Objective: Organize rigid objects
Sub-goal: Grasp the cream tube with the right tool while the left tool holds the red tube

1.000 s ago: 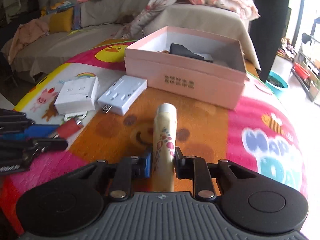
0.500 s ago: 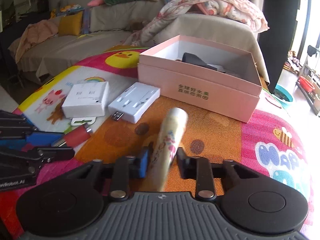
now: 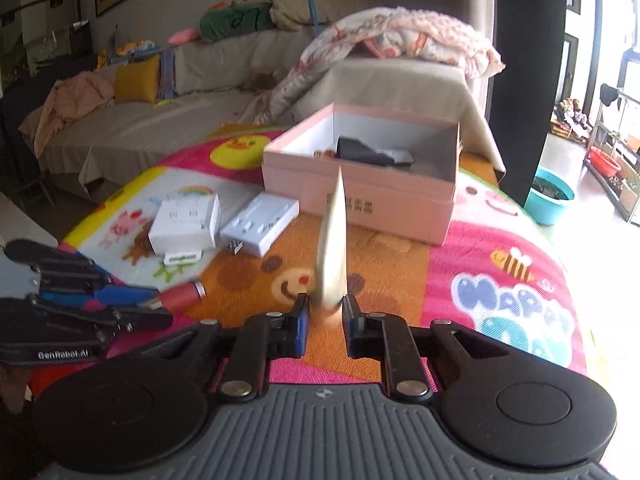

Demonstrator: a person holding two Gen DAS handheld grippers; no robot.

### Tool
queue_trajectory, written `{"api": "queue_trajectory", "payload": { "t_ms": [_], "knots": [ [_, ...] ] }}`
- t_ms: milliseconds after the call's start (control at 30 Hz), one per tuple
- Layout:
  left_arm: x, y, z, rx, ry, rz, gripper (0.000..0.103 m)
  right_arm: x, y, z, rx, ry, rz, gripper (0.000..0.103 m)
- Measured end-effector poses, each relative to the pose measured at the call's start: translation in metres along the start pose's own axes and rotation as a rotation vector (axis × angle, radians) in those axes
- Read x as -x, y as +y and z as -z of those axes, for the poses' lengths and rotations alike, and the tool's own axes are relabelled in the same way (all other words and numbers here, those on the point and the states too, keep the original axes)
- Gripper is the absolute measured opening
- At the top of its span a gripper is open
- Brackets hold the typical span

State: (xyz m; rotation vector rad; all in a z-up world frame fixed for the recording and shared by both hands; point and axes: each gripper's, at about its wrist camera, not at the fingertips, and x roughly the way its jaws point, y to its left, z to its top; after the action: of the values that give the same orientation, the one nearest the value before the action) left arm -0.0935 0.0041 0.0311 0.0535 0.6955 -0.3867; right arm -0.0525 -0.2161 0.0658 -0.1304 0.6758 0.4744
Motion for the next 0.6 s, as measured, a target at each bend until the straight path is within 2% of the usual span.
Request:
{"api": "queue_trajectory", "payload": {
  "t_ms": [33,267,367,433,467,500,533,600],
  "knots": [
    [0.005,0.0,-0.005,-0.002,-0.019,0.002,0.024,0.005,-0.001,-0.003,-0.001,-0.014,-0.002,0.0],
    [0.037,0.01,-0.063,-0.009,-0.206,-0.026,0.024,0.044,-0.019,-0.046,-0.05,-0.169,0.004,0.0],
    [0.038,0.018,-0.064,0.02,-0.214,-0.026,0.024,0.049,-0.026,-0.051,-0.034,-0.198,0.027,0.0],
    [0.03,0.026,-0.057,0.067,-0.177,0.003,0.024,0.045,-0.028,-0.045,-0.011,-0.185,0.03,0.002],
    [0.025,0.029,-0.053,0.091,-0.155,0.017,0.024,0.041,-0.028,-0.04,0.005,-0.174,0.024,0.003],
    [0.018,0.032,-0.047,0.117,-0.128,0.031,0.024,0.036,-0.027,-0.035,0.021,-0.157,0.011,0.011],
    [0.011,0.033,-0.042,0.129,-0.107,0.035,0.024,0.028,-0.027,-0.03,0.03,-0.127,-0.004,0.025],
    [0.002,0.032,-0.034,0.133,-0.071,0.033,0.024,0.009,-0.025,-0.022,0.031,-0.072,-0.019,0.037]
  ]
}}
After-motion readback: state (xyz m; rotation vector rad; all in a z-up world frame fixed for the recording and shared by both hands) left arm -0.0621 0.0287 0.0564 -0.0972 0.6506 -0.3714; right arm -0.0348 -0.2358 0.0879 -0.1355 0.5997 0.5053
